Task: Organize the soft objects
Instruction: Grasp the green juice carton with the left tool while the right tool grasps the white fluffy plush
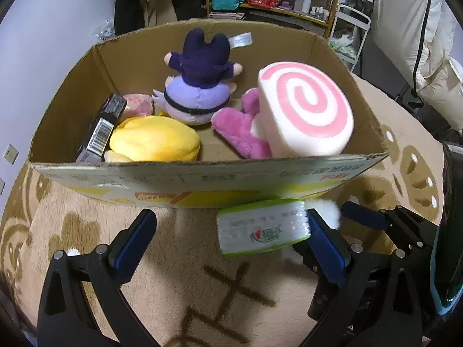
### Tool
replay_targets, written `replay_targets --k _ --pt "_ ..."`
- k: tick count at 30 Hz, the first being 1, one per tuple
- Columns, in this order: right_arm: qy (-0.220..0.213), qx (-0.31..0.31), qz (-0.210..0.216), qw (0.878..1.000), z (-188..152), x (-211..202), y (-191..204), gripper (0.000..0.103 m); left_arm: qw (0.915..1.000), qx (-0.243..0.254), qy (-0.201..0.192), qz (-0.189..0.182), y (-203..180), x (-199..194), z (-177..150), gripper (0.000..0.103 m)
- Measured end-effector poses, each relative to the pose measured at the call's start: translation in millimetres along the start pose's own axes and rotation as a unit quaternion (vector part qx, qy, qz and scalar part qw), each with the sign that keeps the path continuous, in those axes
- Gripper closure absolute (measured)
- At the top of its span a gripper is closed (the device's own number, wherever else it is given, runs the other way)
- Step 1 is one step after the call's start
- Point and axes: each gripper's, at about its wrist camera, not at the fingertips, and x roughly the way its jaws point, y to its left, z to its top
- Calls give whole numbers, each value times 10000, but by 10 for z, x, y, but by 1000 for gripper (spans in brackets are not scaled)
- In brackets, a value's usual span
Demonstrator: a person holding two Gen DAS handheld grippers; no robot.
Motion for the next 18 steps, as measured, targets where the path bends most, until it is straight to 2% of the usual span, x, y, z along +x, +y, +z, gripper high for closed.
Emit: replay_targets --k 1,4,5,7,10,11,15,18 --pt "8 4 -8 10000 -8 12 5 26 10000 -12 18 -2 11 9 -4 4" --pt "17 -52 -24 10000 16 28 14 36 10000 -88 29 12 40 32 -6 8" --pt "24 -67 0 10000 24 35 21 39 9999 -121 36 8 44 43 -13 14" --pt "27 -69 9 10000 24 48 34 44 9998 -157 111 -74 43 69 -23 18" --pt "84 -160 18 9998 14 73 69 56 9995 -165 224 -155 50 114 -48 28" --pt "95 -215 44 9997 9 78 98 64 9994 -162 247 -187 44 125 -58 32" --pt "84 -457 -68 9989 -20 94 187 66 9989 -143 290 -326 29 132 -97 48" --pt "54 -393 -43 9992 -33 75 182 66 9988 -93 274 -385 -8 102 -122 52"
